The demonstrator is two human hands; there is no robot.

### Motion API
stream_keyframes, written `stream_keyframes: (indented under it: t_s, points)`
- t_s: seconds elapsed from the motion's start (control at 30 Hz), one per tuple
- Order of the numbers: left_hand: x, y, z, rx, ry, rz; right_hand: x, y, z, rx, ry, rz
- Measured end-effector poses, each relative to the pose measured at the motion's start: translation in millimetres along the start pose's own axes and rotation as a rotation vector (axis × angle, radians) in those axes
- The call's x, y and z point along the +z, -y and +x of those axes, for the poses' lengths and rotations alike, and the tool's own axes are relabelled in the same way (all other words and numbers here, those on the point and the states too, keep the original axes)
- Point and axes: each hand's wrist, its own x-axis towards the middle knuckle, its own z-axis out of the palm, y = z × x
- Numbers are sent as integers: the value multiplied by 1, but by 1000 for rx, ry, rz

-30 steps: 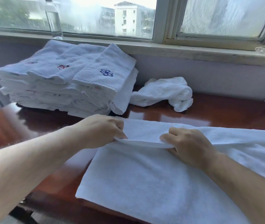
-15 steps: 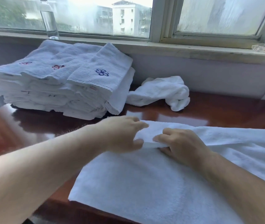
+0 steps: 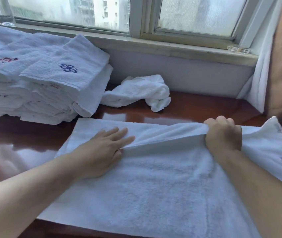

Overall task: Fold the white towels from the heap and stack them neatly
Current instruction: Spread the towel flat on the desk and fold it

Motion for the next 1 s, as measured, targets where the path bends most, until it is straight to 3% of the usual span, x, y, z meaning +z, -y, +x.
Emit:
stream_keyframes:
  t_s: [0.17, 0.23, 0.33, 0.4, 0.57, 0.67, 0.8, 0.87, 1.0]
  points:
    - [-15, -14, 1, -113, 52, 45, -3, -38, -5, 239, -157, 192]
    - [-24, -32, 10, -186, 54, 113, -4, -45, -4, 455, -120, 384]
    - [-26, -73, 36, -159, -10, 184, 0, -52, 7, 740, 35, 642]
    - [-21, -100, 60, -100, -80, 171, 2, -56, 13, 756, 90, 745]
    - [-7, -145, 121, -46, -233, 137, 7, -69, 13, 595, 204, 992]
    - [6, -149, 131, 18, -307, 160, 8, -78, 14, 753, 205, 1303]
    - [19, -139, 117, 214, -405, 111, 9, -103, 27, 1045, 50, 1770]
    - [20, -138, 112, 276, -465, 53, 14, -117, 37, 1116, -2, 1760]
    - [20, -143, 111, 341, -459, 78, 27, -139, 56, 1137, -78, 1497]
